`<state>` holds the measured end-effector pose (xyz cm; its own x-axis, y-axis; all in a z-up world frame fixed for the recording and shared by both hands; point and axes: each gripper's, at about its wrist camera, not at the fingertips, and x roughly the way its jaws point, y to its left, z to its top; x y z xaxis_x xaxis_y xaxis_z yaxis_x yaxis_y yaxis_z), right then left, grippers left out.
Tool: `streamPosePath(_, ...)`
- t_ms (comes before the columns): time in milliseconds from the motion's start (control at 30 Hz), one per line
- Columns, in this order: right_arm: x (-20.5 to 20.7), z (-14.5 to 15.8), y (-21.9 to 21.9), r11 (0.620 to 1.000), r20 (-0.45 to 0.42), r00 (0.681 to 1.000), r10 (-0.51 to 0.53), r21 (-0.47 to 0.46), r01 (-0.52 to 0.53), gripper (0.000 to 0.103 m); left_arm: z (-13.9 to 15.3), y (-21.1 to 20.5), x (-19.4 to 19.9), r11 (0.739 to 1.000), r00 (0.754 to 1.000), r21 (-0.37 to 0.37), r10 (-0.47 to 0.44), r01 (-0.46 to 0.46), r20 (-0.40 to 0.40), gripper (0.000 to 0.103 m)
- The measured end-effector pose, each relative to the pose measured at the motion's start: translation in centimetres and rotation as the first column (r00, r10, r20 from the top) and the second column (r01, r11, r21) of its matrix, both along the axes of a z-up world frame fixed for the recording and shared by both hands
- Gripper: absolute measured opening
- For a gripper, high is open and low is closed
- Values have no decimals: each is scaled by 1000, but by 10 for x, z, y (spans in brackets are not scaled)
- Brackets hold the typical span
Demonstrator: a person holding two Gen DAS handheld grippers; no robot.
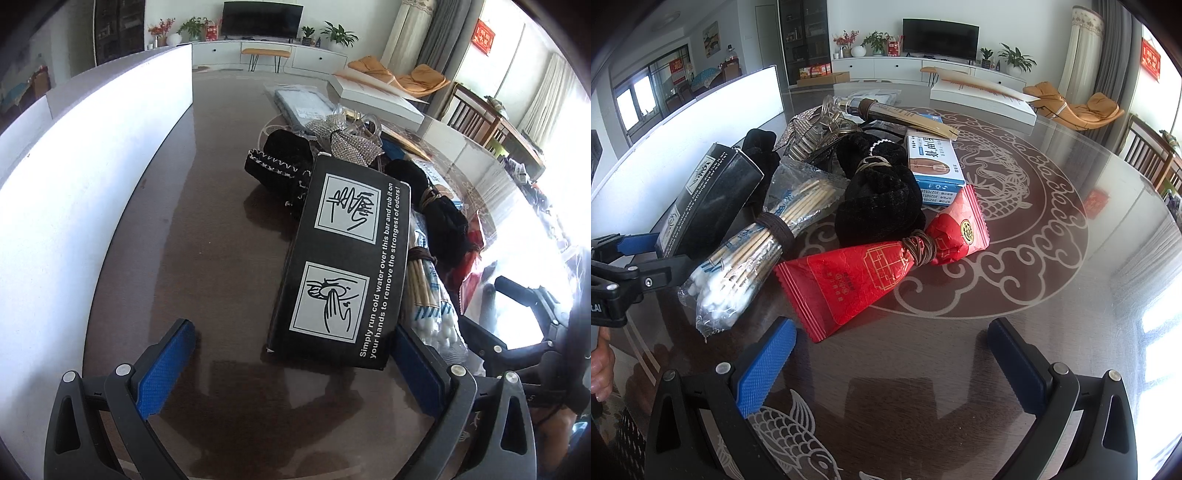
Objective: Organize objects
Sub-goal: 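Lift the black box off the pile with the left gripper, then grasp the red snack packet with the right gripper while the left holds the black box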
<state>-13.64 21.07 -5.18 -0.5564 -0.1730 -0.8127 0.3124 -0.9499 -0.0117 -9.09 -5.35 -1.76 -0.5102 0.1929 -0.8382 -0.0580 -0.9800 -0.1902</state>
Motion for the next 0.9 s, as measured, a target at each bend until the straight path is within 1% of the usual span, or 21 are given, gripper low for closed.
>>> streamPosePath(33,0,0,0,1000,0,1000,0,0,0,103,1,0,-2,1000,1000,9,-6,6,3,103)
streamPosePath(133,0,0,0,1000,0,1000,0,0,0,103,5,8,-18,999,999,-9,-35,35,1,103)
streamPosePath(233,0,0,0,1000,0,1000,0,0,0,103,4,21,-32,996,997,-55,-75,75,5,103)
streamPosePath(267,0,0,0,1000,0,1000,0,0,0,103,4,25,-32,994,996,-71,-85,85,-4,92)
streamPosePath(300,0,0,0,1000,0,1000,0,0,0,103,5,27,-32,992,996,-88,-88,87,-16,75)
streamPosePath(333,0,0,0,1000,0,1000,0,0,0,103,6,28,-30,992,995,-84,-94,92,-17,58)
streamPosePath(367,0,0,0,1000,0,1000,0,0,0,103,8,26,-26,992,997,-98,-77,74,-25,58)
streamPosePath(400,0,0,0,1000,0,1000,0,-1,0,103,11,24,-19,993,997,-95,-69,65,-37,58)
streamPosePath(467,0,0,0,1000,0,1000,0,-2,0,103,13,17,-2,997,998,-66,-50,47,-45,58)
streamPosePath(567,1,1,3,1000,-1,1000,1,-30,-1,103,6,5,27,998,1000,-57,2,-3,-19,58)
streamPosePath(633,2,4,9,997,0,1000,5,-78,-5,103,1,-3,42,998,1000,-61,27,-28,-10,58)
streamPosePath(700,5,8,18,985,-6,1000,22,-170,-23,103,0,-6,51,996,999,-81,33,-35,-24,58)
streamPosePath(767,7,14,31,968,-3,1000,-1,-251,0,103,-1,-3,54,992,999,-123,17,-20,-29,58)
streamPosePath(800,4,16,38,954,34,999,-38,-296,46,103,-1,-1,55,990,999,-143,8,-12,-32,59)
streamPosePath(867,-7,15,52,898,147,984,-104,-411,156,103,-3,0,53,987,999,-161,6,-12,-42,59)
streamPosePath(900,-14,15,54,874,186,974,-127,-444,199,103,-3,1,51,985,999,-170,10,-18,-46,59)
